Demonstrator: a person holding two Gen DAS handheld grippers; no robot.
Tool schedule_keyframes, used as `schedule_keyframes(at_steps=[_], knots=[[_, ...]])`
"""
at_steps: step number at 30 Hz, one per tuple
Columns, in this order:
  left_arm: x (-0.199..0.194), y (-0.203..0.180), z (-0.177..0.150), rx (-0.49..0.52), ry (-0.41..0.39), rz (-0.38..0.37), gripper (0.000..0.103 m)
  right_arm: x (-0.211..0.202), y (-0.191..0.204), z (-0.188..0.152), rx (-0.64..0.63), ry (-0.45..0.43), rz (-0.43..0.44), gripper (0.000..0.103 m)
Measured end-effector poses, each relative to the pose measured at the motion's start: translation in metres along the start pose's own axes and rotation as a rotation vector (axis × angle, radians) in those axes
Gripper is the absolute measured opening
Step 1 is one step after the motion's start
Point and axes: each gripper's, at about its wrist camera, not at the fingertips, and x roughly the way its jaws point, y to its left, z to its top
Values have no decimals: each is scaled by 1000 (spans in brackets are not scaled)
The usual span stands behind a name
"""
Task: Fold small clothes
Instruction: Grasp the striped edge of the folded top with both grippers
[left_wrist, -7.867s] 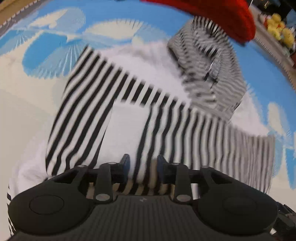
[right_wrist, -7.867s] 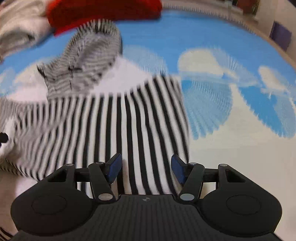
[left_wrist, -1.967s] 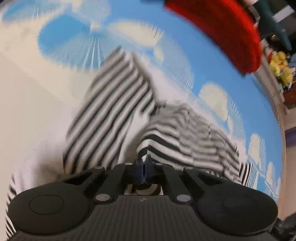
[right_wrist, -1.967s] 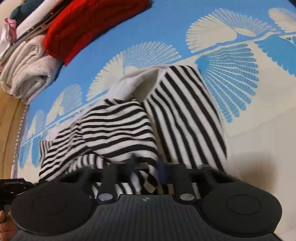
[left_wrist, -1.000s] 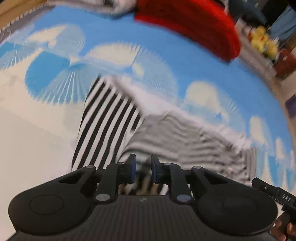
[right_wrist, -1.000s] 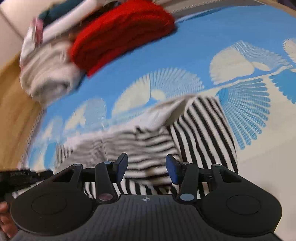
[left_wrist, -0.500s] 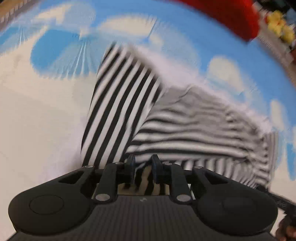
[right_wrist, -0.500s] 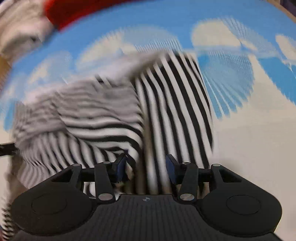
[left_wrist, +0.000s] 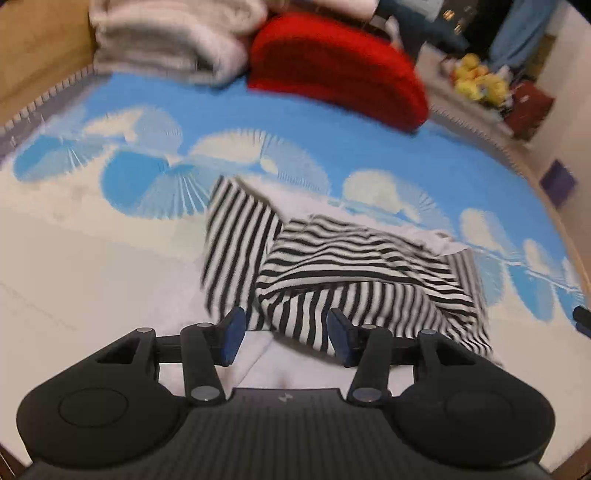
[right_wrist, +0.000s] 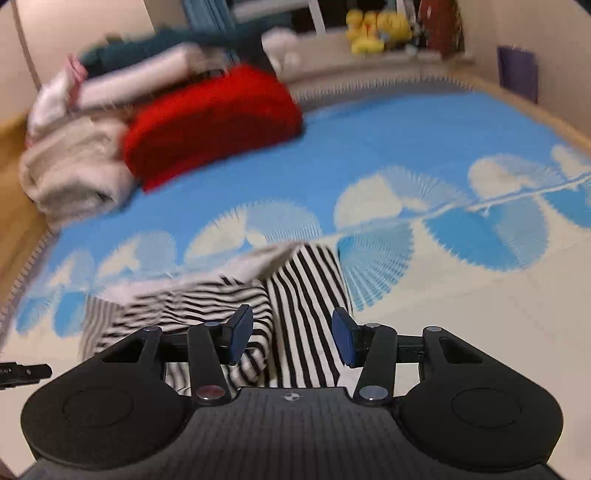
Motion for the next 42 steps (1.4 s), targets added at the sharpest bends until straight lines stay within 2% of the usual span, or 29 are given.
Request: schedule_keyframes(at_steps=[3, 5, 8, 10, 12, 15, 17, 19, 20, 23, 26, 28, 29, 30, 32, 34, 36, 42], knots=[[-45, 4, -30, 22, -77, -21, 57, -50, -8, -22, -49, -57, -4, 50], [-61, 5, -54, 39, -95, -30, 57, -72, -17, -44, -52, -60, -13, 50], [-68, 8, -88, 46, -42, -15, 57, -98, -34, -85, -16, -50, -45, 50], [-74, 7, -103, 51, -46, -19, 57, -113, -37, -96, 32, -50, -63, 50], [-82, 7, -112, 63, -54, 5, 57, -128, -44, -105, 74, -84, -45, 50], [-96, 16, -120, 1, -60, -16, 57, -131, -47, -120, 87, -57, -62, 50], [-107, 22, -123, -35, -73, -28, 55, -132, -48, -127, 80, -42, -60, 47], [-119, 28, -125, -47, -103, -32, 55, -134, -47, -132, 68, -38, -70, 37], [-122, 32, -126, -46, -123, -32, 55, -135, -49, -134, 69, -40, -69, 36], [-115, 48, -130, -42, -133, -24, 55, -132, -56, -142, 108, -26, -64, 36], [-90, 68, -142, -72, -110, -25, 55, -120, -61, -149, 101, -9, -70, 36], [-63, 78, -145, -134, 3, 13, 50, -106, -64, -153, 97, 39, -80, 38], [-57, 81, -146, -154, 15, 8, 50, -101, -64, -153, 93, 54, -74, 38], [-53, 84, -146, -165, 17, 5, 53, -93, -65, -155, 85, 74, -67, 38], [-49, 87, -144, -194, 27, 25, 57, -80, -68, -158, 78, 120, -73, 45], [-45, 91, -141, -240, 27, 18, 63, -66, -72, -162, 87, 168, -82, 56], [-38, 93, -138, -264, 42, 37, 71, -51, -75, -165, 101, 221, -85, 58], [-11, 96, -140, -277, 116, 146, 71, -20, -71, -178, 98, 338, -112, 59]])
